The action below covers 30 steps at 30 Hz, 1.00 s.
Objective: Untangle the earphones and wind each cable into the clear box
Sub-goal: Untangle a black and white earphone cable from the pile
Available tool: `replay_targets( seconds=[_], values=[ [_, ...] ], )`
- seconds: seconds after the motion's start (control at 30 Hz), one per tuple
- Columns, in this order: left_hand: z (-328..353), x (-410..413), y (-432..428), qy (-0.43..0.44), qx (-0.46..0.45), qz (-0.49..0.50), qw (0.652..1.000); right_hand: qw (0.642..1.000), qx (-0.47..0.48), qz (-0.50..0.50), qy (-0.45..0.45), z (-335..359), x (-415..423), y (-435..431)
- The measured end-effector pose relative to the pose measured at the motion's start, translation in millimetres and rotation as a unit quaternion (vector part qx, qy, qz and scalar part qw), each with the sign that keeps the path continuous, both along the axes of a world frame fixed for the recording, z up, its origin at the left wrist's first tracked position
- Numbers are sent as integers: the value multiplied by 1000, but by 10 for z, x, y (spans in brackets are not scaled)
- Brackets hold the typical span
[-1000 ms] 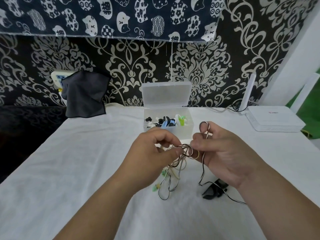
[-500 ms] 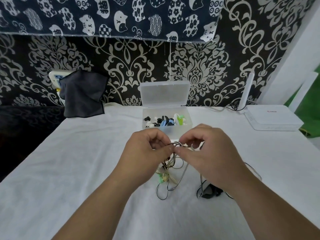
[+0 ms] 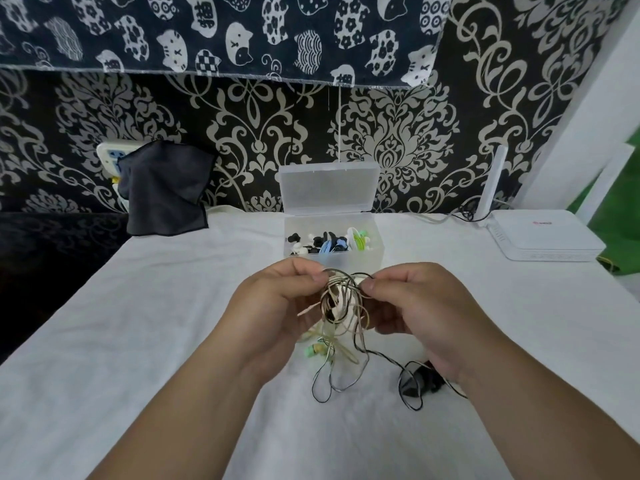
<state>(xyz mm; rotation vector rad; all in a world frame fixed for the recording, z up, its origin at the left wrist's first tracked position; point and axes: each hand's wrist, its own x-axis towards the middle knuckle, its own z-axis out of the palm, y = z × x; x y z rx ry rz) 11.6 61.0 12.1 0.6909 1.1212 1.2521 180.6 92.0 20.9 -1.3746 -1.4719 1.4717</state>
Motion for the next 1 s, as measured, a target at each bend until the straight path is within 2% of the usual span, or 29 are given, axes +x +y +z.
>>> replay_targets(
  seconds=[0.07,0.13,0.2,0.3,0.37,0.47,0.6,0.73,0.87,1.0],
  values=[
    [-20,24,5,55,-3,-27,998,999,11,-21,-23,-15,-9,6],
    [-49,68,5,198,16,-47,979,998,44,-22,-50,-21,-22,4],
    [-74,103,-8,295,39,-64,953,994,78,1,-73,-12,-28,-14],
    [-73,113,-27,346,68,-59,934,984,123,28,-128,-31,-27,-23],
    [-58,123,-33,349,90,-6,933,977,138,22,-163,-51,-18,-16],
    [-41,160,-26,299,103,100,943,975,117,16,-187,-42,-13,-8],
    [-88,180,12,229,64,196,951,981,57,17,-185,-47,-14,9],
    [-46,114,63,94,35,193,976,977,37,11,-210,-136,28,63],
    [45,-37,87,34,0,236,971,976,15,-29,-217,-175,94,119],
    [35,-163,72,-147,-37,184,971,971,18,-48,-235,-162,99,163]
  ],
)
